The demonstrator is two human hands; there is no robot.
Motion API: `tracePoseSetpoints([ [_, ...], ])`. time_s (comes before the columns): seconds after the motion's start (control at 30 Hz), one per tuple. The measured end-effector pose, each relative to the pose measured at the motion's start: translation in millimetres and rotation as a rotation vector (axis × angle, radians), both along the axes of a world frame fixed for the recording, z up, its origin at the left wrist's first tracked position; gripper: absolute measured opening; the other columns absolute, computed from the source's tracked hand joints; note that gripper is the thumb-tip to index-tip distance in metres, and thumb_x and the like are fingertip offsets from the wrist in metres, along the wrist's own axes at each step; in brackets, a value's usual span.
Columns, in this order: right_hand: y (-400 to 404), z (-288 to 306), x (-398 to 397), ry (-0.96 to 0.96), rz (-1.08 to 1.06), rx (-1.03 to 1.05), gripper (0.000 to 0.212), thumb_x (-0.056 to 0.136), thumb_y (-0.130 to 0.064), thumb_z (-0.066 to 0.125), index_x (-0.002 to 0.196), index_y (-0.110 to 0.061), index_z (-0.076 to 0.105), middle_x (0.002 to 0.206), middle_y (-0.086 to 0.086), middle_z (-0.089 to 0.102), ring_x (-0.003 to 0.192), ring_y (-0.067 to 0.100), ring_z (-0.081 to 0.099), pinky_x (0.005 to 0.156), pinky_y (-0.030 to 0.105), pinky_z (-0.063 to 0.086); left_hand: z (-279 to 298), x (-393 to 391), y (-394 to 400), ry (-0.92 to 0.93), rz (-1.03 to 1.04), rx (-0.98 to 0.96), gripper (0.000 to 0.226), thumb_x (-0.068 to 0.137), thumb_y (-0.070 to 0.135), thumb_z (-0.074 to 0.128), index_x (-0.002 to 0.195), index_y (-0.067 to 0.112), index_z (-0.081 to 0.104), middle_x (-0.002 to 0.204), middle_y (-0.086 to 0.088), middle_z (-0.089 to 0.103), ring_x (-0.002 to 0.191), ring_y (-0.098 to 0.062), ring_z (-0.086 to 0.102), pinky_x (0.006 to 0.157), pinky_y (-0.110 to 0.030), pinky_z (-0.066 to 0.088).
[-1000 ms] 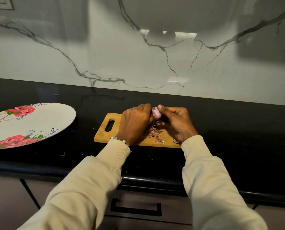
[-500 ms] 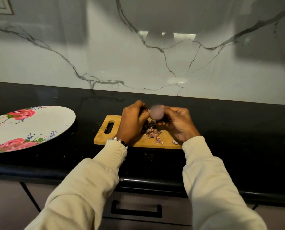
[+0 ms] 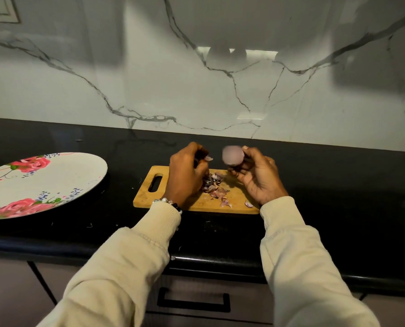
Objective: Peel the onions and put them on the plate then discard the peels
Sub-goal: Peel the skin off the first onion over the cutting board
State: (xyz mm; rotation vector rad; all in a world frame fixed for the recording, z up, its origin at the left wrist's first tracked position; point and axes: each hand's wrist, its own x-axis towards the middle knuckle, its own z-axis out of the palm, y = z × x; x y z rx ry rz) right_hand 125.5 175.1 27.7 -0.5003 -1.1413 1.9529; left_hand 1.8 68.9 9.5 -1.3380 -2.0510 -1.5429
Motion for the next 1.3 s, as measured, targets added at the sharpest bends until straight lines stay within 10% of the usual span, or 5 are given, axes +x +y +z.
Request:
tracePoseSetpoints([
  [0.23, 5, -4, -1, -0.051, 0.053, -0.027, 0.010, 0.096, -0.013, 0.057, 0.092, -0.006, 0.063, 0.076, 0.015, 0.073, 0.075, 0.026, 0.070, 0.058, 0.030, 0.059, -5, -4, 5, 0.251, -0.041, -0.013, 0.019, 0.091, 0.020, 0.065, 0.106, 0.013, 0.074, 0.100, -0.004, 0.069, 0.086, -0.010, 0.061, 0.079, -0.020, 0.047],
  [0.33, 5, -5, -2, -0.069, 0.095, 0.013, 0.011, 0.095, -0.010, 0.058, 0.092, -0.001, 0.065, 0.083, 0.019, 0.072, 0.076, 0.028, 0.071, 0.060, 0.034, 0.061, -4, -1, 4, 0.152, -0.091, 0.017, 0.027, 0.090, 0.026, 0.068, 0.113, 0.013, 0.072, 0.104, -0.003, 0.072, 0.089, -0.005, 0.062, 0.079, -0.005, 0.042],
  [0.5, 1, -4, -2, -0.097, 0.104, 0.103, 0.012, 0.096, -0.003, 0.056, 0.089, 0.001, 0.066, 0.076, 0.013, 0.074, 0.070, 0.023, 0.073, 0.058, 0.032, 0.061, -4, 0, 4, -0.005, -0.143, 0.016, 0.023, 0.089, 0.022, 0.070, 0.110, 0.014, 0.074, 0.092, -0.001, 0.074, 0.081, -0.008, 0.065, 0.073, -0.021, 0.051],
  [0.83, -3, -5, -4, -0.088, 0.101, 0.163, 0.019, 0.094, -0.001, 0.057, 0.082, -0.002, 0.071, 0.081, 0.011, 0.076, 0.078, 0.022, 0.073, 0.070, 0.037, 0.061, -2, 3, 3, -0.077, -0.138, 0.032, 0.029, 0.083, -0.002, 0.065, 0.110, 0.008, 0.073, 0.080, 0.007, 0.065, 0.070, 0.004, 0.057, 0.064, -0.003, 0.041],
  [1.3, 0, -7, -6, -0.050, 0.120, 0.169, 0.017, 0.092, 0.003, 0.058, 0.093, -0.003, 0.073, 0.093, 0.012, 0.076, 0.095, 0.026, 0.072, 0.086, 0.043, 0.058, 1, 7, -1, -0.318, -0.254, 0.085, 0.024, 0.087, 0.012, 0.070, 0.111, 0.008, 0.072, 0.087, 0.004, 0.073, 0.079, -0.007, 0.070, 0.066, -0.014, 0.053],
])
